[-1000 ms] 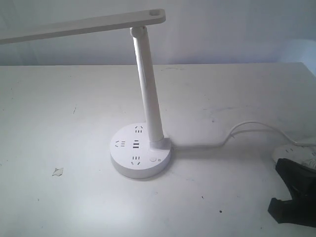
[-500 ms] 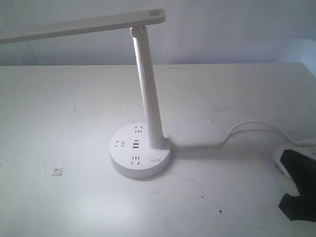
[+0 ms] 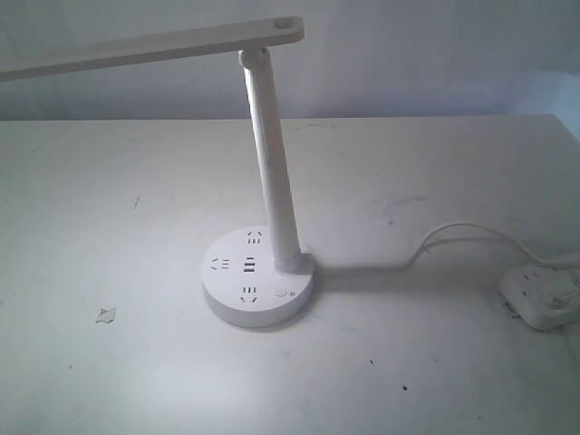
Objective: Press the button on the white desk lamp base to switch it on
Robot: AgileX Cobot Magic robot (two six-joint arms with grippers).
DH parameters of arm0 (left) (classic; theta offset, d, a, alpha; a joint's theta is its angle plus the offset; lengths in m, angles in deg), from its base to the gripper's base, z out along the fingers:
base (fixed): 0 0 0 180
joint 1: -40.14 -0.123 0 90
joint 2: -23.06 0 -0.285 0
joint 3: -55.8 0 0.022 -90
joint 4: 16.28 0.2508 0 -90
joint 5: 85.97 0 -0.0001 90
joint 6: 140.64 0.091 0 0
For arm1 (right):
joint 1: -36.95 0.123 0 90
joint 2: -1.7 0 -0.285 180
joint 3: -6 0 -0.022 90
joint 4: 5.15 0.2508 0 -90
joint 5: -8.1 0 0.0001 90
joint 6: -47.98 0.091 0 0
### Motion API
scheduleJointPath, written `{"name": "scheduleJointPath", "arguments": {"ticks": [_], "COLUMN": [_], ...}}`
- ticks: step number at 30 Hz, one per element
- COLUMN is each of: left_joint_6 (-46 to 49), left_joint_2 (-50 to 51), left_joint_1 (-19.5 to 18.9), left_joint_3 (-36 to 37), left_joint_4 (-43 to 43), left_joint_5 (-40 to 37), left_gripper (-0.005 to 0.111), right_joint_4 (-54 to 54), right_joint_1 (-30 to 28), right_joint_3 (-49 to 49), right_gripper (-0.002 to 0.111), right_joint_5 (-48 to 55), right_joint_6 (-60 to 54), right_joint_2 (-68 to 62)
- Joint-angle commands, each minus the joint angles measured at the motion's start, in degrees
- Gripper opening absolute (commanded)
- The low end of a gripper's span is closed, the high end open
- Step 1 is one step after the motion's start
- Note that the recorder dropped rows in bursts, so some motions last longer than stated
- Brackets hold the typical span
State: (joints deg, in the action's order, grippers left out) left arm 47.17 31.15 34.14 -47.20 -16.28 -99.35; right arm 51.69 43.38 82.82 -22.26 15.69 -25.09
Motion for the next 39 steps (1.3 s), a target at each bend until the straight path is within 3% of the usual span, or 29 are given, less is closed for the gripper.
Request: {"name": "scheduleJointPath", "arguments": {"ticks": [1,6,15,23,26,34,39], "left_joint_6": [-0.09,-0.09,-0.09,-0.09,-0.09,-0.09,-0.09], "left_joint_2": [-0.30,-0.30,-0.30,-0.30,-0.30,-0.30,-0.30], "left_joint_1": [-0.09,-0.09,-0.09,-0.09,-0.09,-0.09,-0.09], "left_joint_3": [0.21,0.21,0.21,0.21,0.21,0.21,0.21], "left_joint_4": [-0.58,-0.58,-0.58,-0.58,-0.58,-0.58,-0.58], "left_joint_5": [0.10,0.10,0.10,0.13,0.13,0.13,0.13], "left_gripper": [0.000,0.000,0.000,0.000,0.000,0.000,0.000], "right_joint_4": [-0.18,-0.18,-0.08,-1.95,-8.64,-43.02,-46.61], "right_joint_1": [-9.01,-17.65,-17.94,-19.01,-19.01,-19.01,-19.01], "right_joint_3": [0.40,0.40,0.40,0.40,0.40,0.40,0.40], "right_gripper": [0.000,0.000,0.000,0.000,0.000,0.000,0.000], "right_joint_5": [-0.54,-2.20,-4.42,0.93,7.05,28.90,36.51], "right_joint_6": [0.05,0.05,0.05,0.05,0.05,0.05,0.05], "right_joint_2": [6.55,13.90,15.47,19.00,19.00,19.00,19.00]}}
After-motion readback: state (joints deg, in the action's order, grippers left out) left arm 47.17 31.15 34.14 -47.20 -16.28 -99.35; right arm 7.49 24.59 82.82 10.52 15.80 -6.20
